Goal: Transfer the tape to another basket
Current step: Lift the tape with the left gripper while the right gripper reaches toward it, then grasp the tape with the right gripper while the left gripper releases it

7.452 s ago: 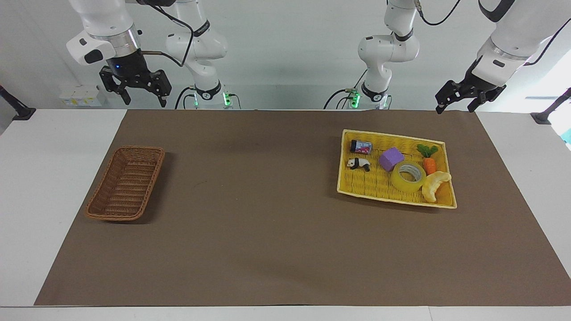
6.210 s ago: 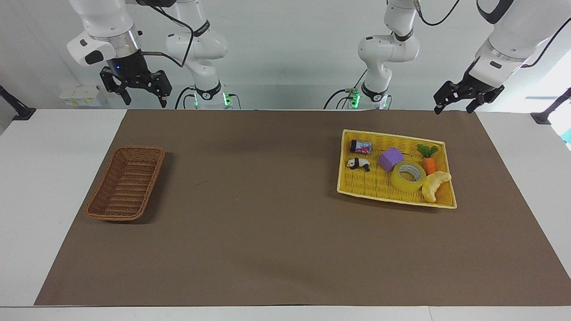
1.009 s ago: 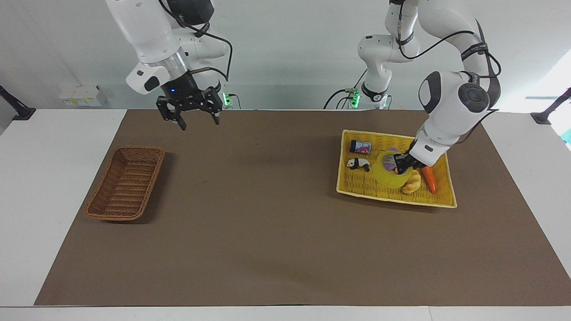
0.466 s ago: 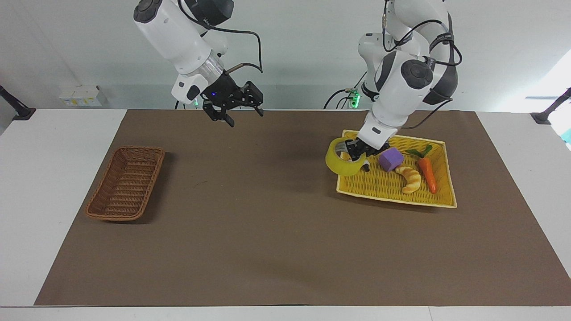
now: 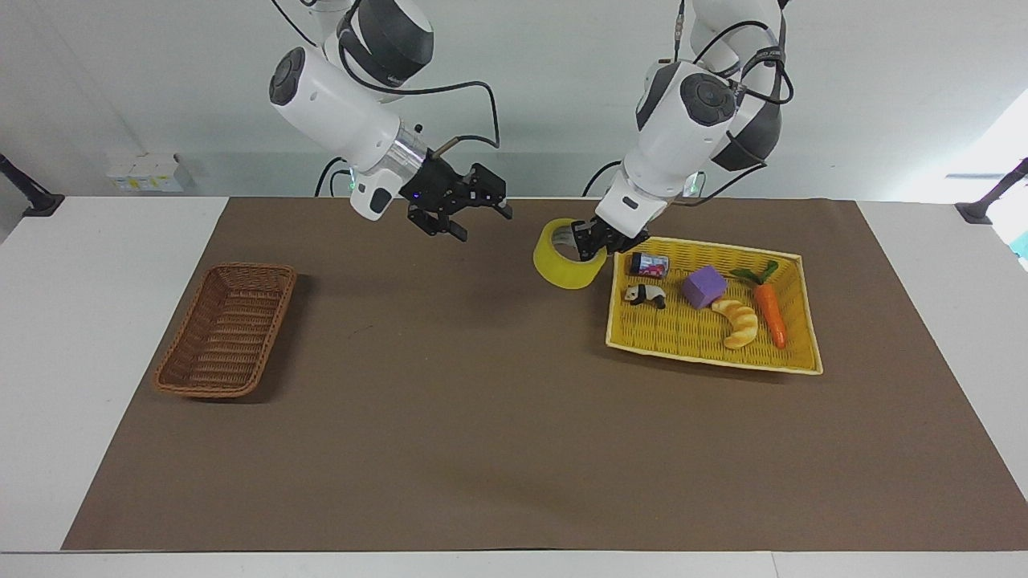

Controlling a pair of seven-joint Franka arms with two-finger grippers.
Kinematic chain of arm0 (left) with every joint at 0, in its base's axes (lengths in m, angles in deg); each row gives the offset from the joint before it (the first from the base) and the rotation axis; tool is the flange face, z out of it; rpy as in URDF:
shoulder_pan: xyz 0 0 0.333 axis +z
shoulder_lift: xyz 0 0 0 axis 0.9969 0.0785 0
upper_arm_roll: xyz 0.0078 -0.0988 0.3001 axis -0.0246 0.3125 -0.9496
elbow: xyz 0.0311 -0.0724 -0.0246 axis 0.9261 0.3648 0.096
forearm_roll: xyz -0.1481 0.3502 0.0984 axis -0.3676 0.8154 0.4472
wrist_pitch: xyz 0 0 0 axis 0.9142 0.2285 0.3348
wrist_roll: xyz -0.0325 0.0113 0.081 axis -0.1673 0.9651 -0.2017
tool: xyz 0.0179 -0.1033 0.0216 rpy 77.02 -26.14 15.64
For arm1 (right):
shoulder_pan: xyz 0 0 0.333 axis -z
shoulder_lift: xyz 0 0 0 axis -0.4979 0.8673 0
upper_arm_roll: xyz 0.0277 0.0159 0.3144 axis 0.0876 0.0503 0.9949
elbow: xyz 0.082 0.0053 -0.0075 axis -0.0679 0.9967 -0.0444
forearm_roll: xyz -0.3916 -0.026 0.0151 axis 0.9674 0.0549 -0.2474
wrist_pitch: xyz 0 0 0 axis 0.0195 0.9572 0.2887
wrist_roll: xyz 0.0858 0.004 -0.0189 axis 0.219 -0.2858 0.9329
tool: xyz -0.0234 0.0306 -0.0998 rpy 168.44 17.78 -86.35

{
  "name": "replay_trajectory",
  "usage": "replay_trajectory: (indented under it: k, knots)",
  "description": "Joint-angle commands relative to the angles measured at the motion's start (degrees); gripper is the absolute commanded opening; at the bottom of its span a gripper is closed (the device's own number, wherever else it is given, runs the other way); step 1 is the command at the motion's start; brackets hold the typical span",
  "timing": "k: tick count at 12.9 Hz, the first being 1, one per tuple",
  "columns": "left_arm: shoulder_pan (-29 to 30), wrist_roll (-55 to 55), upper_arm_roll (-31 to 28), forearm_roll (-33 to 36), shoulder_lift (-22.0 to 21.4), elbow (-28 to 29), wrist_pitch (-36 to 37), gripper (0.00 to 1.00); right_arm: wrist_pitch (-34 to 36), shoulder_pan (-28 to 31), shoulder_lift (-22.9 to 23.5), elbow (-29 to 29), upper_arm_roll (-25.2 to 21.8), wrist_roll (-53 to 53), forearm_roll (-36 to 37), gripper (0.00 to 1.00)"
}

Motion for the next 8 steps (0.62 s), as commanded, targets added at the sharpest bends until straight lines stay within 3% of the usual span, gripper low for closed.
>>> replay_trajectory:
  k: [1, 7, 8]
  knots:
    - [-0.41, 0.05, 1.57, -4.69, -1.03, 0.44, -1.57, 0.00, -2.04, 0.26, -0.78, 3.41, -0.15, 7.38, -6.63, 1.00]
    - [-1.73, -8.21, 2.72, -17.08, -4.11, 6.77, -12.82, 0.00, -1.52, 2.10, -1.48, 6.59, -0.24, 16.10, -8.77, 1.00]
    - [-2.51, -8.38, 2.81, -19.70, -4.10, 6.77, -14.22, 0.00, -1.52, 2.11, -1.39, 6.59, -0.33, 16.98, -8.77, 0.90]
